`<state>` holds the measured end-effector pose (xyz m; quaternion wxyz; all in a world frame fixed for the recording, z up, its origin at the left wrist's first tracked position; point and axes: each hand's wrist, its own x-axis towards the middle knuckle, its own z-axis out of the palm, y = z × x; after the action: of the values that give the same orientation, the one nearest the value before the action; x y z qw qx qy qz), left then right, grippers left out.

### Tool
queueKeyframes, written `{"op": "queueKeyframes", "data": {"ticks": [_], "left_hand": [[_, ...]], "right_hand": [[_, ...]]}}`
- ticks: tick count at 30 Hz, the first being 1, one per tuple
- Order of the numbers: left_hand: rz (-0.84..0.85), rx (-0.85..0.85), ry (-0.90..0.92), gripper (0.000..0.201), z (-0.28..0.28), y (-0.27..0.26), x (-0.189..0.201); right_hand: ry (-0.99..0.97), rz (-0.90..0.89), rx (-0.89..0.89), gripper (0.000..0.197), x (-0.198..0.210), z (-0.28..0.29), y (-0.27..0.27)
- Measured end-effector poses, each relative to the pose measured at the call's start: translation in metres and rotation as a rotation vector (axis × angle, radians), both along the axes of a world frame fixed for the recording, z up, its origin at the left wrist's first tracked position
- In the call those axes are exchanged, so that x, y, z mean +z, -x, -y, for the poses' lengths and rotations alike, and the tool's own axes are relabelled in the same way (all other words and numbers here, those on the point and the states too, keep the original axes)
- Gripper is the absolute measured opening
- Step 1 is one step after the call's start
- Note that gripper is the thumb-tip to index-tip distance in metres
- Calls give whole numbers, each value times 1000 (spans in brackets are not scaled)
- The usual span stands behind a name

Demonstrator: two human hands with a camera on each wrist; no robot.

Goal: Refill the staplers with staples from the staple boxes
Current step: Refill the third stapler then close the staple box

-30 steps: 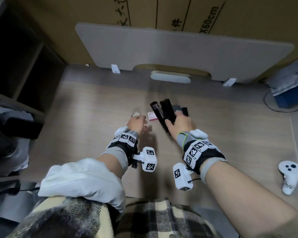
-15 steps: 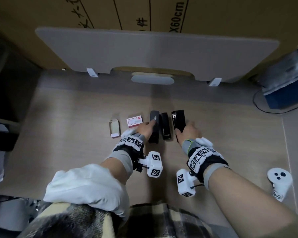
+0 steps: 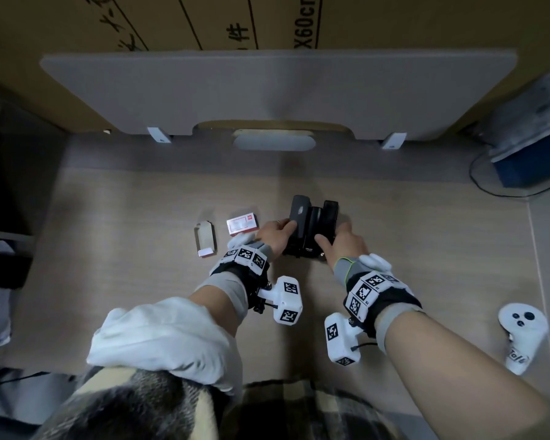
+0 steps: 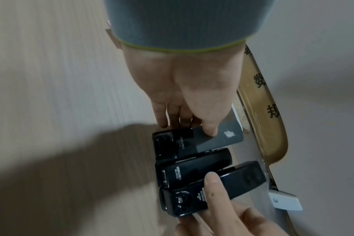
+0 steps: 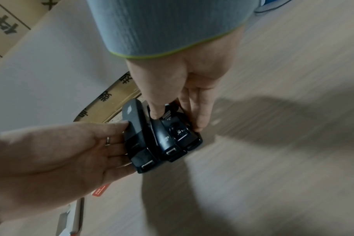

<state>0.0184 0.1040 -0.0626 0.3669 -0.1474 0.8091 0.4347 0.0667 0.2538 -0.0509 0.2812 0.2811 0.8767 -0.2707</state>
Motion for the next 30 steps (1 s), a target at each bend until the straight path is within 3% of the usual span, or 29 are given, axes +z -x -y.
{"op": "queueKeyframes", "data": {"ticks": [4, 7, 10, 12, 14, 16, 19, 25, 27, 30], "left_hand": [[8, 1, -4, 55, 3, 0, 4], [-88, 119, 11, 53, 22, 3, 8], [-216, 254, 95, 49, 64, 10, 10], [-285, 242, 222, 55, 114, 17, 8], [-280, 123, 385, 57, 142, 17, 3], [-225, 74, 435, 60, 182, 23, -9], [-237, 52, 396, 51, 205, 30, -23], [-182, -51, 231, 52, 223, 54, -39], [-136, -75, 231, 42, 221, 63, -45], [-91, -107, 259, 19, 219, 69, -53]], "right_hand": [[-52, -12, -72, 51, 4, 1, -3], [-182, -223, -135, 60, 6, 13, -2], [-340, -399, 55, 63, 13, 42, 10], [-325, -445, 206, 63, 19, 83, 27], [-253, -426, 276, 61, 21, 106, 36], [-184, -370, 368, 58, 14, 144, 49], [-139, -279, 421, 57, 2, 167, 56], [-126, -126, 408, 72, -28, 189, 65], [-155, -82, 405, 70, -38, 190, 64], [-204, -105, 296, 49, -50, 191, 55]]}}
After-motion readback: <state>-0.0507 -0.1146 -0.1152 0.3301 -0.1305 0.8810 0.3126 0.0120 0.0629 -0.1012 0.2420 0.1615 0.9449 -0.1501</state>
